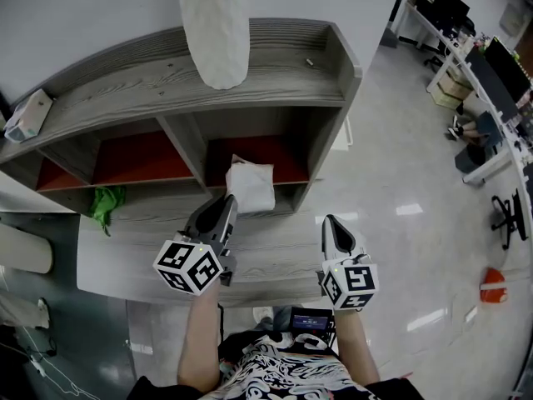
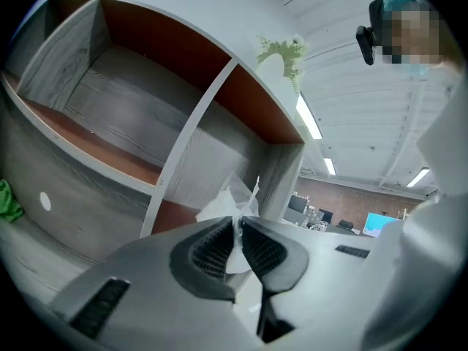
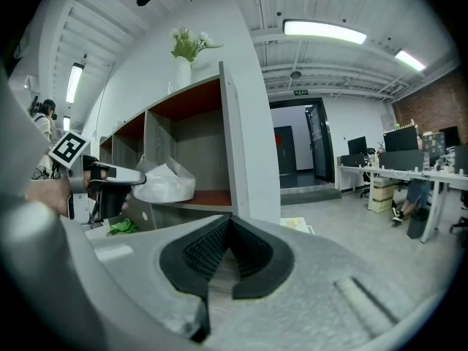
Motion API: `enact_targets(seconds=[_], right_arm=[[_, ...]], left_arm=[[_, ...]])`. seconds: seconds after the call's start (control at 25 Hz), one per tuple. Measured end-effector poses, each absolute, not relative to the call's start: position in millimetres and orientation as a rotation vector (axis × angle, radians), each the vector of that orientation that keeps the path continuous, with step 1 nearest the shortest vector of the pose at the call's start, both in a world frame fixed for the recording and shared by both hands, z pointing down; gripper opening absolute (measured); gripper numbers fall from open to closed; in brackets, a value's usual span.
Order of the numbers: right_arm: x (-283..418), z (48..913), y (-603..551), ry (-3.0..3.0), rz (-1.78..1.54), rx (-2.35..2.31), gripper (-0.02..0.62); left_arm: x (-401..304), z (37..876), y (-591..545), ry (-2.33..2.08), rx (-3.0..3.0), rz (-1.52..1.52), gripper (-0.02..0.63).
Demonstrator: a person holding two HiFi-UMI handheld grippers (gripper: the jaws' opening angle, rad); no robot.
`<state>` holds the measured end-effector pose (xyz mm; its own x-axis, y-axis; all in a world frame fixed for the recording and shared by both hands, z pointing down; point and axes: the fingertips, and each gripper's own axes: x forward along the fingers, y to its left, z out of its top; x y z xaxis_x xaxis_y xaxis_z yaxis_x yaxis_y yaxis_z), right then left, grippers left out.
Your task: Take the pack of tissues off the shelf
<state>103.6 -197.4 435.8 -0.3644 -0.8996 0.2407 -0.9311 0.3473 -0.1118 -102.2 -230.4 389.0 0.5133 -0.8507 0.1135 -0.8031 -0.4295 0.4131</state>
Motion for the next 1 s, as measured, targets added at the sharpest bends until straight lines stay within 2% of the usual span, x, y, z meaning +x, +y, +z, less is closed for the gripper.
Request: enact_targets(seconds=[1.0], right_arm=[[84,446,-129,-2.472,0.339,1.654,0.005]], left_arm=[[-127,413,-154,-1.392,2.331,-0.172,0.026]])
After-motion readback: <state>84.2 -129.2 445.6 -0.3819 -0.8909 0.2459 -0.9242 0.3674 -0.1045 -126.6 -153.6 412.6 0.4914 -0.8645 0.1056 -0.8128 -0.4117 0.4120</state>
